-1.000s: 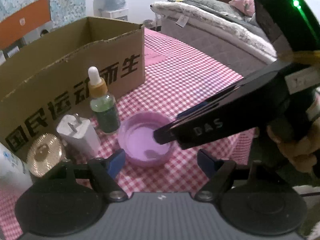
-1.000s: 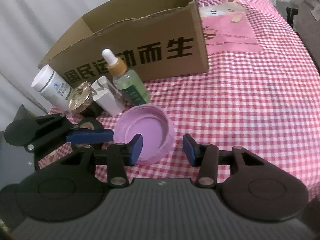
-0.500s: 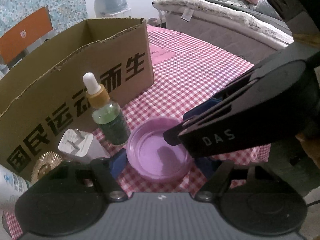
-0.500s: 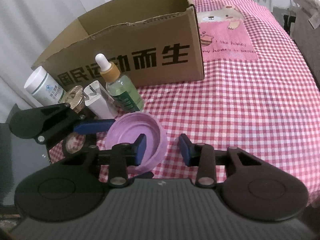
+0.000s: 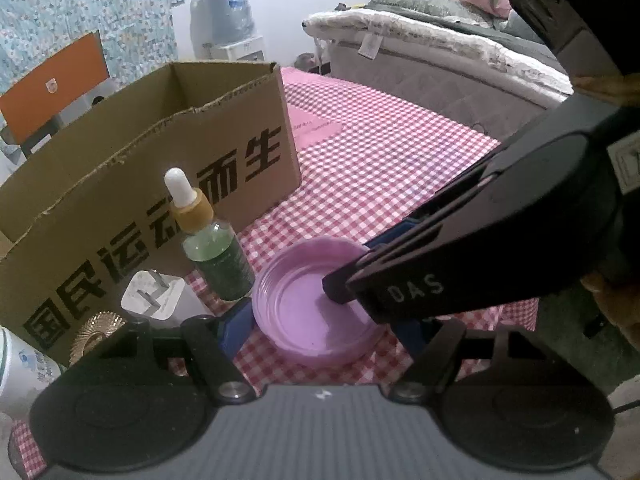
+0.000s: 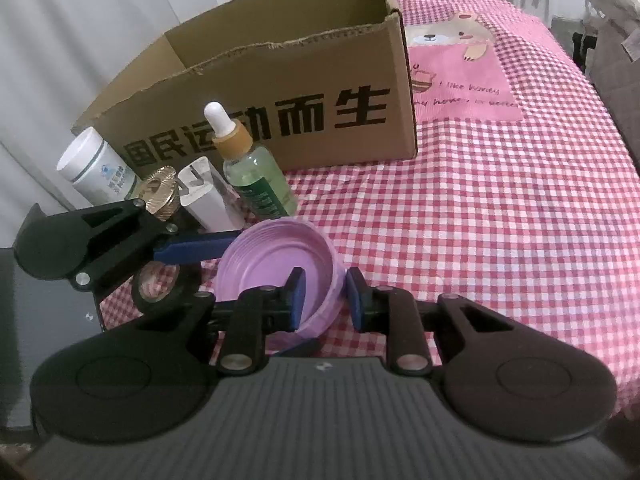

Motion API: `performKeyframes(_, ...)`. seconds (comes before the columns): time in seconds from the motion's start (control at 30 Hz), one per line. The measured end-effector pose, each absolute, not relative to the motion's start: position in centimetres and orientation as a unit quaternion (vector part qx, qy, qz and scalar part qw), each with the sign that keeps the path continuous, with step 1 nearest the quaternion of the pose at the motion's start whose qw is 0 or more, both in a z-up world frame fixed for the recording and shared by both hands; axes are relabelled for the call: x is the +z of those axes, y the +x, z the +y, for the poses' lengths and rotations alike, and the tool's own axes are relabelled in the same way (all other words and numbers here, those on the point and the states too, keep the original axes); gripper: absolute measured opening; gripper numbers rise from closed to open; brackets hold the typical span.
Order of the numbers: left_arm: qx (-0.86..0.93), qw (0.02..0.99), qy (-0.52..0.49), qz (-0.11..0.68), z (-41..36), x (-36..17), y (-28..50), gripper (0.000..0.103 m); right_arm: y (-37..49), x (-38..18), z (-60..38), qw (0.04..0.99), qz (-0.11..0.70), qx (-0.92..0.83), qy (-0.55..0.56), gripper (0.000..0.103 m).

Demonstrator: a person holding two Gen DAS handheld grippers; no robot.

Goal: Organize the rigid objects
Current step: 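Lift the pink lid with the right tool and carry it over the box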

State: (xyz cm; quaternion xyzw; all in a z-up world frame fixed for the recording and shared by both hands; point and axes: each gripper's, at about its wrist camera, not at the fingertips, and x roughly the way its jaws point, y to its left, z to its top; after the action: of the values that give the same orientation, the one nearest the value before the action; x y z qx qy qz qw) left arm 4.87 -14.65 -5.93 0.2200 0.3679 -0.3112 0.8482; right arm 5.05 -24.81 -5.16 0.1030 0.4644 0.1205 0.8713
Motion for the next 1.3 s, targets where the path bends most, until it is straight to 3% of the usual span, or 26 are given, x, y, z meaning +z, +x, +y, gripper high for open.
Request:
performKeyframes(0.3, -0.31, 0.87, 0.21, 0.322, -13.7, -2.3, 2.9, 0.075, 3.3, -1.5, -24.4, 0.888, 0.433, 0.121, 0.092, 0.021)
performKeyframes(0.53, -0.277, 0.902, 0.206, 0.257, -11.6, 3.5, 2.8, 0.075, 3.6, 5.3, -23.0, 0.913, 0.372, 0.158, 0.053, 0.022)
performKeyframes(0.67, -0.267, 0.91, 0.185, 0.258, -9.7, 6.5, 5.1, 0.075, 6.2, 8.5, -21.7, 0.914, 0.355, 0.192, 0.038, 0.023)
performKeyframes(0.97, -0.249, 0.895, 0.129, 0.347, -5.5, 7.4, 14.7, 0.075, 16.0, 10.6, -18.1, 0.881, 0.396, 0.257, 0.026, 0.025)
performKeyframes(1.3, -0.234, 0.832, 0.111, 0.49, -3.5, 1.6, 25.0, 0.075, 28.8, 3.3, -14.1, 0.791, 0.546, 0.272, 0.049, 0.025)
